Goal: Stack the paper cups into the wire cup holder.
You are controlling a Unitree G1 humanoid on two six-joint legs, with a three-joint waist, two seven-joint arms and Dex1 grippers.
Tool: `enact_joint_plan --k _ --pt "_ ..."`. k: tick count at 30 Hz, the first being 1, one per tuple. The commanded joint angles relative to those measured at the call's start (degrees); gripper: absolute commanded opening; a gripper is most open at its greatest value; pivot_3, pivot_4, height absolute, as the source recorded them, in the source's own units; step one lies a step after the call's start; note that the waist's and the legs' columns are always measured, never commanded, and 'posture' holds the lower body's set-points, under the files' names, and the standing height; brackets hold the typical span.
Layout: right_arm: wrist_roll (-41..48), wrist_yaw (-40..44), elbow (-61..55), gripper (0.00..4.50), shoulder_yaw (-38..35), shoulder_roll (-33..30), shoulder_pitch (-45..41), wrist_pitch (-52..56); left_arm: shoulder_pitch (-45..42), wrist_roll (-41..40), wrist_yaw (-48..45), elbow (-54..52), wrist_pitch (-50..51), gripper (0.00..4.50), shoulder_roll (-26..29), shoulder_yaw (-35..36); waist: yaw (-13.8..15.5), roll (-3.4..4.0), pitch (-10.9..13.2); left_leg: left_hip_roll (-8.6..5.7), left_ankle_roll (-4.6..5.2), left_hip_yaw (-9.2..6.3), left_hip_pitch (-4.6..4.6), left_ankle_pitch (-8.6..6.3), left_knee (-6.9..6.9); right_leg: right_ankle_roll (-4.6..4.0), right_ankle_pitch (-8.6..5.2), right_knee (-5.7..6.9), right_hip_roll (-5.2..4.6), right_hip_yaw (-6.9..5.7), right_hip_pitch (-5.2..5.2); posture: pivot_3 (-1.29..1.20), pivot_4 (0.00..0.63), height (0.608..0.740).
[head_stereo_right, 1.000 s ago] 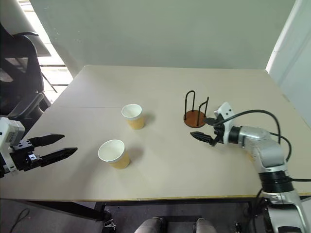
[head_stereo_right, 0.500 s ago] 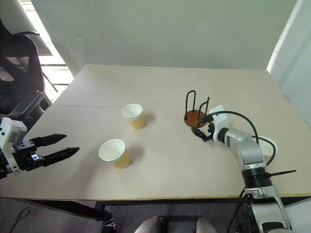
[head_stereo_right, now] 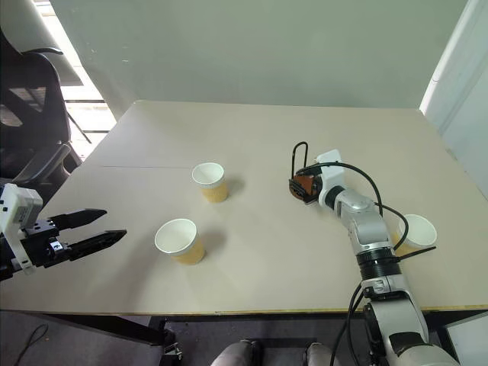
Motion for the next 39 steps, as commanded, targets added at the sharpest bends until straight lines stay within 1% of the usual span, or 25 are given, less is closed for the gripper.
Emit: enact_joint_plan --k 1,2,3,9,11,15,17,26,31,39 --pt "-0.1 0.7 -0.2 3.62 -1.0 -0.7 -1.5 -1.9 0.5 -0.9 0.4 -1.8 -0.1 4.28 -0.2 2.3 0.0 0.0 0.0 0.0 0.0 0.0 -0.01 -0.01 0.0 0.0 0.0 0.0 0.0 0.0 0.0 0.0 0.15 0.74" --pt "-0.2 0.8 0.1 3.28 -1.0 -0.8 -1.6 -2.1 0.6 -0.9 0.4 -1.9 -0.2 4.28 -0.3 2.4 0.0 0.0 0.0 0.0 0.0 0.0 -0.01 -0.01 0.0 0.0 0.0 0.0 0.0 0.0 0.0 0.0 0.15 0.74" --pt "-0.3 0.9 0.2 2.85 -1.0 -0.9 -1.7 -2.2 0.7 -1.0 0.5 -2.0 -0.2 4.28 -0.3 2.4 0.0 0.0 0.0 0.0 0.0 0.0 -0.02 -0.02 0.0 0.0 0.0 -0.01 0.0 0.0 0.0 0.0 0.15 0.74" --pt "-0.3 1.2 0.0 0.71 -0.5 -0.8 -1.8 -2.1 1.0 -1.0 0.9 -2.2 -0.3 4.28 -0.6 2.4 0.0 0.0 0.0 0.0 -0.01 -0.02 -0.01 -0.04 0.0 0.0 0.0 -0.01 0.01 -0.01 0.0 0.0 0.15 0.74" --pt "0.3 2.9 -0.9 0.04 0.1 -1.0 -1.3 -1.1 1.0 -1.1 0.9 -2.1 -0.3 4.28 -0.5 2.5 0.0 0.0 0.0 0.0 -0.01 -0.03 -0.01 -0.04 0.0 0.0 0.0 -0.01 0.01 -0.01 0.0 0.0 0.15 0.74" --pt "1.8 10.2 -5.2 0.04 2.1 -3.2 1.5 0.5 0.7 -1.2 0.5 -1.6 -0.4 4.28 0.0 2.3 0.0 -0.01 0.0 0.0 -0.01 -0.03 -0.01 -0.04 0.0 0.0 0.01 -0.01 0.01 -0.01 0.0 0.0 0.15 0.74" --pt "4.0 15.9 -10.5 0.04 3.2 -5.5 4.6 2.1 0.1 -1.1 0.3 -0.8 -0.5 4.28 0.4 1.8 0.1 -0.02 0.0 0.0 -0.01 -0.03 -0.03 -0.04 0.0 0.0 0.01 -0.03 0.01 -0.02 0.02 0.0 0.15 0.74" --pt "12.1 28.7 -27.9 0.04 3.9 -13.3 14.3 8.0 -2.5 -0.4 -1.0 1.4 -1.0 4.28 1.5 -0.3 0.1 -0.05 0.0 0.01 -0.06 -0.04 -0.01 0.0 0.02 0.0 0.0 -0.05 0.03 -0.04 0.08 0.0 0.15 0.74" --pt "13.4 30.4 -33.4 0.04 5.0 -16.0 18.2 9.4 -3.7 -0.1 -1.5 2.4 -1.4 4.28 1.9 -1.2 -0.1 -0.08 0.0 0.03 -0.11 -0.04 0.04 0.05 0.03 0.0 0.0 -0.05 0.05 -0.02 0.11 0.0 0.15 0.74" --pt "16.6 31.8 -40.1 0.04 6.0 -17.5 23.4 10.5 -5.8 0.6 -2.5 4.0 -2.0 4.28 2.5 -3.0 -0.2 -0.14 -0.1 0.06 -0.12 -0.04 0.07 0.12 0.03 -0.01 0.0 -0.05 0.11 0.02 0.12 0.0 0.15 0.74"
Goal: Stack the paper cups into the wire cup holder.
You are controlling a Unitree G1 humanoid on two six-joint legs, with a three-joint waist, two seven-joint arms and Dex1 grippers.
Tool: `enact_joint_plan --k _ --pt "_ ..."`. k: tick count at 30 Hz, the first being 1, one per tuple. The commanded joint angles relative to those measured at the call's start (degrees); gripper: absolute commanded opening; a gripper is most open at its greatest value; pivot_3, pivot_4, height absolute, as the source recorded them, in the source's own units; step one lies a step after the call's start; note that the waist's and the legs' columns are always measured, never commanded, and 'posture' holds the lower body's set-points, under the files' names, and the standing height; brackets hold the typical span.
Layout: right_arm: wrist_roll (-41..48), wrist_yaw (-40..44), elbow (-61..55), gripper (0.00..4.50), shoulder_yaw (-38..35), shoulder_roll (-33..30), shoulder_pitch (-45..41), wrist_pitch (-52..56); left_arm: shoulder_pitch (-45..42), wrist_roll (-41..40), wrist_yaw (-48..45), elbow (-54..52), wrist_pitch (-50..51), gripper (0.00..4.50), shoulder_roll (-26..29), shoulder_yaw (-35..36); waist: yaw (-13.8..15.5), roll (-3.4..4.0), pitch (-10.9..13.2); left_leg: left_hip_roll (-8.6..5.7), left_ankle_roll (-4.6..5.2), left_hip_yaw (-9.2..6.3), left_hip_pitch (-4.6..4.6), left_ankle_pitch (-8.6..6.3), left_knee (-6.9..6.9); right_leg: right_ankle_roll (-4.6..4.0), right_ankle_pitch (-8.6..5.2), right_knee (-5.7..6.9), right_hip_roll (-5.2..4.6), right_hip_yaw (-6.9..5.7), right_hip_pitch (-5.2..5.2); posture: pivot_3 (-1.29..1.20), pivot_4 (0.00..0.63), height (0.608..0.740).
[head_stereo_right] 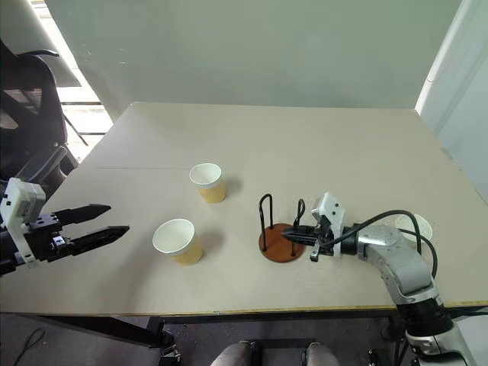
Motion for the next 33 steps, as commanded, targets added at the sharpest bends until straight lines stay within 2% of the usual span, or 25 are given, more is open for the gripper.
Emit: enact_joint_plan --k 1,13,17,26,27,33 --pt "1.8 1.4 -4.1 0.04 0.7 -0.9 1.4 -0.2 -1.4 0.3 -0.8 0.5 -1.2 4.28 1.5 -0.2 0.0 -0.05 0.0 0.01 -0.02 0.0 0.0 0.02 0.0 0.0 0.0 0.0 0.02 0.0 0.01 0.0 0.15 0.74" --pt "-0.9 0.8 -2.3 0.04 2.5 -2.7 2.4 -2.8 -2.5 0.9 -1.4 2.1 -2.2 4.28 2.3 -1.4 0.0 -0.14 -0.1 0.1 -0.02 0.0 0.01 0.03 0.02 0.0 0.0 -0.01 0.1 0.01 0.02 0.0 0.15 0.74" --pt "-0.4 0.6 -2.3 1.09 2.2 -2.7 2.3 -2.4 -2.5 1.0 -1.5 1.9 -2.1 4.28 2.2 -1.3 0.0 -0.17 -0.1 0.2 -0.04 0.0 -0.01 0.04 0.03 -0.01 0.0 -0.03 0.21 0.04 0.02 0.0 0.15 0.74" --pt "0.2 1.5 -3.1 4.3 1.7 -3.9 2.3 -2.1 -2.7 1.0 -1.6 2.1 -2.1 4.28 2.1 -1.3 0.0 -0.17 -0.1 0.33 -0.09 -0.02 0.0 0.07 0.02 -0.08 -0.05 -0.04 0.38 0.05 0.02 0.0 0.15 0.74" --pt "0.6 2.2 -3.6 4.46 1.7 -4.7 2.3 -1.6 -2.8 1.0 -1.6 2.1 -2.1 4.28 2.1 -1.3 0.0 -0.17 -0.1 0.33 -0.09 -0.02 -0.01 0.07 0.02 -0.08 -0.05 -0.05 0.38 0.05 0.02 0.0 0.15 0.74" --pt "2.4 4.5 -4.4 4.46 0.0 -10.1 1.8 1.8 -4.0 0.8 -2.2 2.4 -2.0 4.28 2.4 -1.9 0.1 -0.18 -0.1 0.33 -0.1 -0.02 -0.04 0.07 0.02 -0.08 -0.05 -0.09 0.38 0.06 0.02 0.0 0.15 0.74"
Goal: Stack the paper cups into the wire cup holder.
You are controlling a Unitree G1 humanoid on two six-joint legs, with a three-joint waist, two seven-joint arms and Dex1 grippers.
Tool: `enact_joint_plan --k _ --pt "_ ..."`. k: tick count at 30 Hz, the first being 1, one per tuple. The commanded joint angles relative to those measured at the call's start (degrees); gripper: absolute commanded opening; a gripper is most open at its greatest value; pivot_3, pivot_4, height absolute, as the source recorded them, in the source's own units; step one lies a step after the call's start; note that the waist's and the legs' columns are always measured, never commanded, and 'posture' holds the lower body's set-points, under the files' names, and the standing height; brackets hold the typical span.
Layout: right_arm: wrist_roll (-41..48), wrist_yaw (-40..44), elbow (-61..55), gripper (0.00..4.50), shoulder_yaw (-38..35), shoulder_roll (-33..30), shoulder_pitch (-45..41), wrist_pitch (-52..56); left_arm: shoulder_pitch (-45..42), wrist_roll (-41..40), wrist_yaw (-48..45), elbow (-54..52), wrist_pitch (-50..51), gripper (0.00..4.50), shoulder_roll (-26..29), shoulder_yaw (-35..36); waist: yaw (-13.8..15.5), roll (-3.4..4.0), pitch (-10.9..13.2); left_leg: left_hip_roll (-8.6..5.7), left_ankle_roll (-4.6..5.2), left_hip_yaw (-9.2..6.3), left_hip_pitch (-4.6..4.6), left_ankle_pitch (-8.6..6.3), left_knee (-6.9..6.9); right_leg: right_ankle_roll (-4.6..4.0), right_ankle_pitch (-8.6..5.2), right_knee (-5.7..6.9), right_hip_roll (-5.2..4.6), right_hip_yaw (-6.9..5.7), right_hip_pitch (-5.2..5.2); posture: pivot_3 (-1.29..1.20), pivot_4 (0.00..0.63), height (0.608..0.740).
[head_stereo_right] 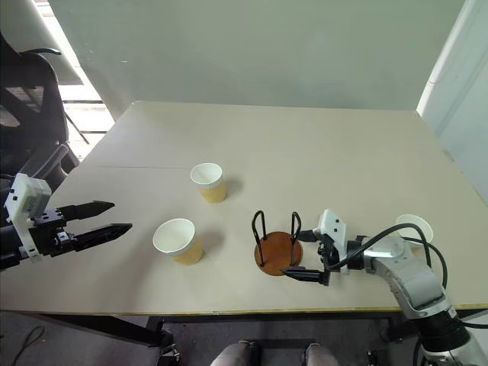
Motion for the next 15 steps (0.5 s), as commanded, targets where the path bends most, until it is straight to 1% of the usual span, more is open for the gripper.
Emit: enact_joint_plan --k 1,9,15 --pt "1.8 1.7 -1.6 4.46 -3.2 -3.4 -1.0 1.4 -1.5 -0.5 -1.1 -0.1 -0.7 4.28 1.4 0.6 0.0 0.0 0.0 0.0 0.0 0.0 0.0 0.0 0.0 0.0 0.0 0.0 0.0 0.0 0.0 0.0 0.15 0.74" --pt "2.8 5.0 1.7 4.46 -7.8 -9.7 -1.3 1.2 -4.2 -1.0 -3.5 0.8 0.4 4.28 3.2 -0.8 0.1 -0.01 0.0 0.0 0.0 -0.01 -0.01 0.0 0.0 0.01 -0.01 0.01 0.01 0.02 0.0 0.0 0.15 0.74" --pt "5.8 7.6 1.1 4.46 -13.7 -16.1 -2.1 3.7 -6.2 -0.7 -5.5 1.5 0.5 4.28 4.5 -2.7 0.1 0.0 0.0 -0.01 0.0 -0.01 -0.07 -0.01 -0.01 0.12 -0.09 -0.02 0.01 0.05 -0.01 0.0 0.15 0.74"
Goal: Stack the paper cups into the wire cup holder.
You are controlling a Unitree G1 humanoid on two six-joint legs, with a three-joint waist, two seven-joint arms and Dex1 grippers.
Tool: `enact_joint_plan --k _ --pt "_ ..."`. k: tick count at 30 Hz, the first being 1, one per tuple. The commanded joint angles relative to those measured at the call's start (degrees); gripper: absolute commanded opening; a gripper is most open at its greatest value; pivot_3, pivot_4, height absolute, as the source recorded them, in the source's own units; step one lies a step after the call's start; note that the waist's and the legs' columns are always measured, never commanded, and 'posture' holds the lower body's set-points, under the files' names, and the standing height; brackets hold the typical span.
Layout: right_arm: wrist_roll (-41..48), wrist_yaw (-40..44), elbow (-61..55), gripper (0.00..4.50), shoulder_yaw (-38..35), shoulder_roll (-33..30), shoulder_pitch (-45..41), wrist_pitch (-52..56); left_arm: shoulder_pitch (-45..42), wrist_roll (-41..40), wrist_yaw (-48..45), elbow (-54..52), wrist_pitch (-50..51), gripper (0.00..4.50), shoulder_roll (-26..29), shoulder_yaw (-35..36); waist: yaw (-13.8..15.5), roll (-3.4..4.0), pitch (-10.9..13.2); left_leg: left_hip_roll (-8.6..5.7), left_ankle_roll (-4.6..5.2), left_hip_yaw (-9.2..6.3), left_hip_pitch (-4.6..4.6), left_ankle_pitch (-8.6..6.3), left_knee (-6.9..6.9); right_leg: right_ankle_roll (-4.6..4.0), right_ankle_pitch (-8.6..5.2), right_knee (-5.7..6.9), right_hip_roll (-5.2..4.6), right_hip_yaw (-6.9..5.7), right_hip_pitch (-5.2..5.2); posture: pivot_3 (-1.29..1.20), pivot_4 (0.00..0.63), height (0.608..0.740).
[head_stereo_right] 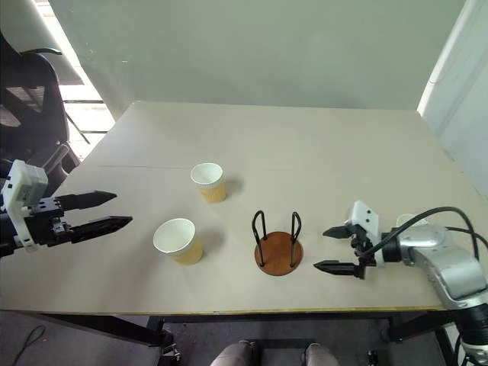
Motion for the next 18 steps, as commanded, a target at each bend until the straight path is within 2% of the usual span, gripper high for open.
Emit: enact_joint_plan --k 1,10,18 --pt "2.9 1.6 -2.1 4.46 -5.3 -3.0 -1.6 0.8 -2.5 -0.5 -1.1 0.6 -0.1 4.28 1.7 -0.4 0.0 -0.01 0.0 0.0 0.0 -0.01 0.0 0.0 0.0 0.0 -0.02 0.0 0.01 0.0 0.0 0.0 0.15 0.74" --pt "2.3 0.5 -1.4 4.46 -8.9 -6.4 -1.9 -0.3 -9.7 -0.1 -2.1 2.1 -1.0 4.28 1.1 -5.3 0.2 -0.01 0.0 0.0 0.0 -0.04 -0.03 -0.02 0.0 0.03 -0.06 0.0 0.03 0.0 0.0 0.0 0.15 0.74" --pt "1.8 -0.9 -1.8 4.46 -12.2 -8.6 -2.1 0.1 -17.3 5.3 -0.8 8.1 -7.8 4.28 -1.8 -12.4 0.3 -0.01 0.0 -0.01 0.01 -0.07 -0.06 -0.02 0.02 0.17 -0.08 0.02 0.03 0.0 0.01 0.0 0.15 0.74"
